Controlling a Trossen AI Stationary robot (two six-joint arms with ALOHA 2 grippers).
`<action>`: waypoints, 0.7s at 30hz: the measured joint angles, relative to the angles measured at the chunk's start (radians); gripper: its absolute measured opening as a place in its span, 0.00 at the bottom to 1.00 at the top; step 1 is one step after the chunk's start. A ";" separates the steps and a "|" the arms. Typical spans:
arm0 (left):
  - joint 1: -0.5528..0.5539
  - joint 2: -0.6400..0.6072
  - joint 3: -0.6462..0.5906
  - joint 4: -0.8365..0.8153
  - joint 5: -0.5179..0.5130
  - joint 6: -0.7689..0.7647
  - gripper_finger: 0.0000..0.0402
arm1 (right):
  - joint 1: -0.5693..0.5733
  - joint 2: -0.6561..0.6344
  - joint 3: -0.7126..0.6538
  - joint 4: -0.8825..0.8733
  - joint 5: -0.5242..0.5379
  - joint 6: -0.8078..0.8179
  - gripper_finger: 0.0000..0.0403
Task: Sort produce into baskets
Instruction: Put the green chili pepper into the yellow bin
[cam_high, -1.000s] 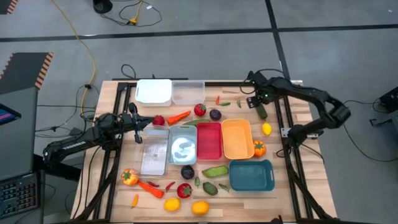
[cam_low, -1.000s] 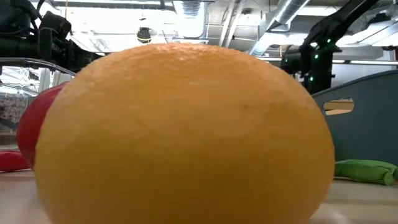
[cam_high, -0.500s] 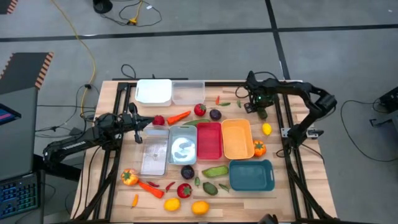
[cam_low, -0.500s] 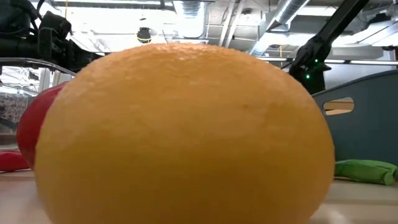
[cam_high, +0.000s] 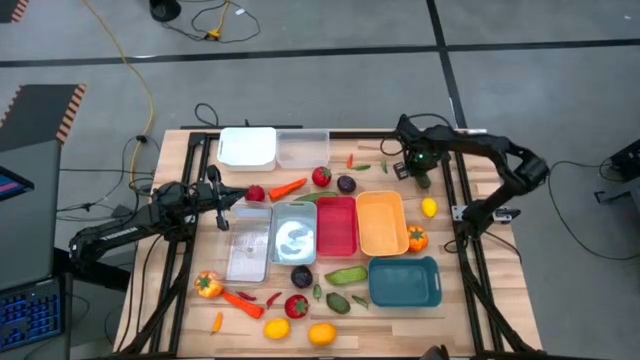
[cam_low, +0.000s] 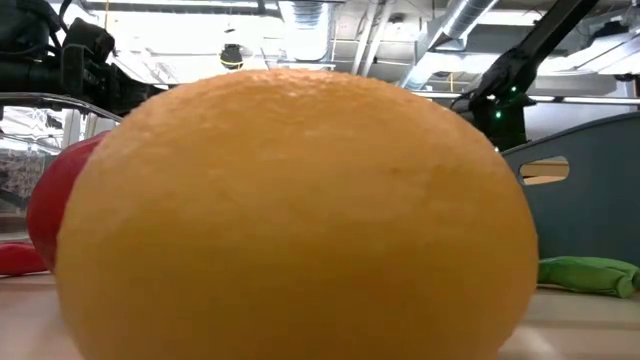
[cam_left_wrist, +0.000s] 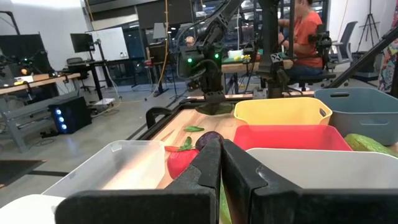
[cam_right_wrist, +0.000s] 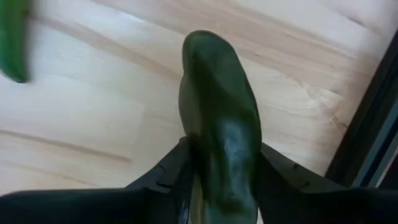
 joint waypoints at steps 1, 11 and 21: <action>0.000 0.000 0.000 0.000 0.000 0.000 0.00 | 0.001 -0.015 0.000 0.000 0.000 0.000 0.38; 0.000 0.000 0.000 0.000 0.000 0.000 0.00 | 0.024 -0.240 0.000 -0.007 -0.191 0.004 0.41; 0.000 0.000 0.000 0.000 0.000 0.000 0.00 | 0.273 -0.477 0.000 -0.006 -0.261 0.125 0.42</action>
